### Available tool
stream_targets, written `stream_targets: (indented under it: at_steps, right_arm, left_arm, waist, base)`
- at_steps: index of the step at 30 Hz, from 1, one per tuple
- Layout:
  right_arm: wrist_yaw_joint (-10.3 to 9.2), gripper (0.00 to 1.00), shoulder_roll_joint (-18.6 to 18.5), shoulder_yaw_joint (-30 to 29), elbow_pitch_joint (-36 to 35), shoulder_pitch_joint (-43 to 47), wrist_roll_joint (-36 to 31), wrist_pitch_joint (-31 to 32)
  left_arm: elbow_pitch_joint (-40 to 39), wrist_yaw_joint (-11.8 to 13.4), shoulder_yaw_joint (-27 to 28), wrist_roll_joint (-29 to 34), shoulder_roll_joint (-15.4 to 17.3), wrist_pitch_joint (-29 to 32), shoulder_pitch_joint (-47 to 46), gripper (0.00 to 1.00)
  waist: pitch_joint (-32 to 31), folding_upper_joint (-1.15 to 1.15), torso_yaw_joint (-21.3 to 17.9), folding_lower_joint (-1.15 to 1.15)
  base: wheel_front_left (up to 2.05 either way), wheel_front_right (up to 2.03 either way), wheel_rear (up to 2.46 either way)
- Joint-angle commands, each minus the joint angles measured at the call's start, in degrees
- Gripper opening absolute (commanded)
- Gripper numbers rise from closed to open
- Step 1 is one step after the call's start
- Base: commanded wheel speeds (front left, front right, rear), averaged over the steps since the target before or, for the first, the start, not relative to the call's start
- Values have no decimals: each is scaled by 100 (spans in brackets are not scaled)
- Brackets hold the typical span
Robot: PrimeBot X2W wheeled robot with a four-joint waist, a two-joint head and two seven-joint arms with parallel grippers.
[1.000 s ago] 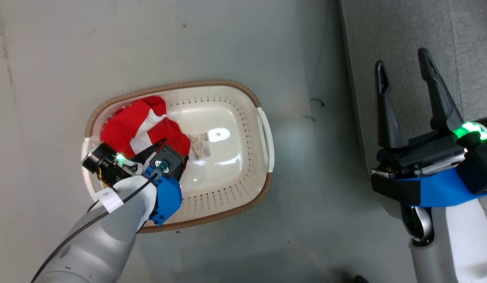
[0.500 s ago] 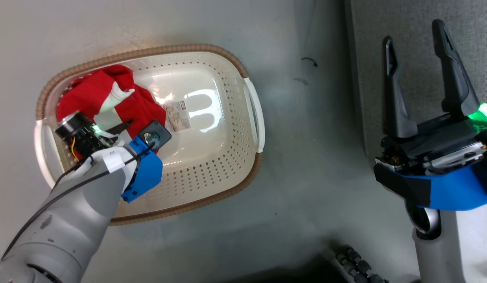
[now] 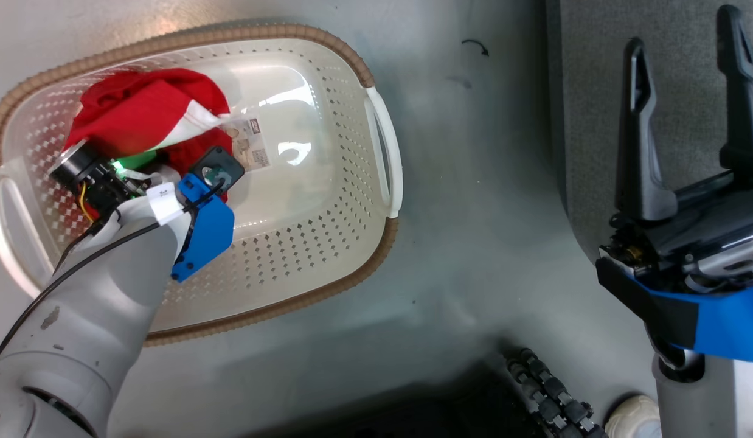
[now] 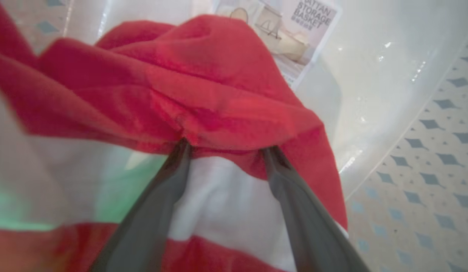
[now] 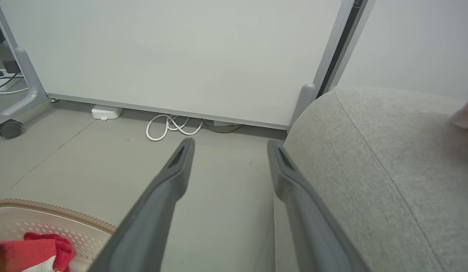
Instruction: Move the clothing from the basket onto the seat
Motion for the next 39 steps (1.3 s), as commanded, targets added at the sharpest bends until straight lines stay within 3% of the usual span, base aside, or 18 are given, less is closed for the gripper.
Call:
stream_targets:
  at_steps: [1, 4, 5, 6, 7, 21, 30, 39]
  right_arm:
    - [3, 100, 7, 0, -79, 49, -50, -22]
    - [3, 100, 7, 8, -176, 77, -87, -21]
    - [3, 100, 7, 18, -194, 78, -91, -22]
    - [3, 100, 7, 22, -207, 74, -100, -21]
    - [3, 100, 7, 22, -213, 64, -104, -22]
    - [3, 100, 7, -16, -85, -99, -35, -21]
    - [2, 100, 6, -88, 221, -67, -36, -22]
    - [3, 100, 6, -221, 596, 218, 18, -21]
  left_arm:
    - [11, 37, 60, -91, -57, 34, -91, 100]
    - [16, 74, 78, -148, -113, 154, -90, 98]
    - [16, 80, 53, -129, -121, 180, -98, 50]
    - [17, 72, 31, -121, -134, 195, -103, 11]
    - [18, 66, 22, -134, -144, 200, -105, 0]
    - [8, -63, -144, -202, -226, -705, -81, 0]
    - [-58, -116, -113, -532, -447, -1706, 188, 0]
    - [-254, -107, 64, -890, -618, -2076, 552, 0]
  waist:
    - [41, 0, -26, 0]
    - [56, 0, -9, 0]
    - [63, 0, -7, 0]
    - [65, 0, -7, 0]
    - [65, 0, -5, 0]
    - [-358, 0, 112, 0]
    - [-1148, 0, 355, 0]
    - [-2092, 0, 587, 0]
  base:
    - [0, 0, 0]
    - [0, 0, 0]
    - [0, 0, 0]
    - [0, 0, 0]
    - [0, 0, 0]
    - [0, 0, 0]
    - [0, 0, 0]
    - [0, 0, 0]
